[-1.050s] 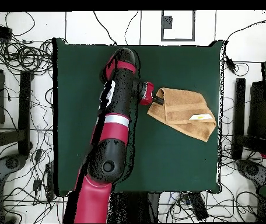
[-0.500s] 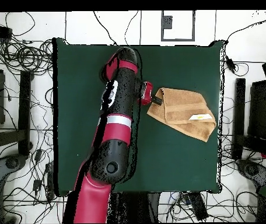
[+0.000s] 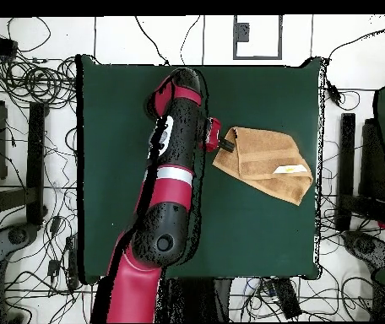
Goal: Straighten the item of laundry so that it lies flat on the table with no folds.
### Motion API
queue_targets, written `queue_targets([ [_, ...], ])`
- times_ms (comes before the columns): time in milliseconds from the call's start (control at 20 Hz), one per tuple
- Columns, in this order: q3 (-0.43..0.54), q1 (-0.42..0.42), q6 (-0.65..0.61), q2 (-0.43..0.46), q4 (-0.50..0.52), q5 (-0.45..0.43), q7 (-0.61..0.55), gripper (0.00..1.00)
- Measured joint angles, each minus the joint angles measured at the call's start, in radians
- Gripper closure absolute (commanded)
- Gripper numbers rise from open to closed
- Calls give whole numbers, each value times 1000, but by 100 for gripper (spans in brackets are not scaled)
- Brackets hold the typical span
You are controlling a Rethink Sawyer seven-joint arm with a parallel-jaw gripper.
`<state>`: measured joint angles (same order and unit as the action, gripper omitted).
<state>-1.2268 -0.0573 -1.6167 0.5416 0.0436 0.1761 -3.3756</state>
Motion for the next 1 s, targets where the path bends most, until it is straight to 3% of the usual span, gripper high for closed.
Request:
queue_targets([
  [1000, -31, -16, -1, 8, -15, 1, 0, 100],
])
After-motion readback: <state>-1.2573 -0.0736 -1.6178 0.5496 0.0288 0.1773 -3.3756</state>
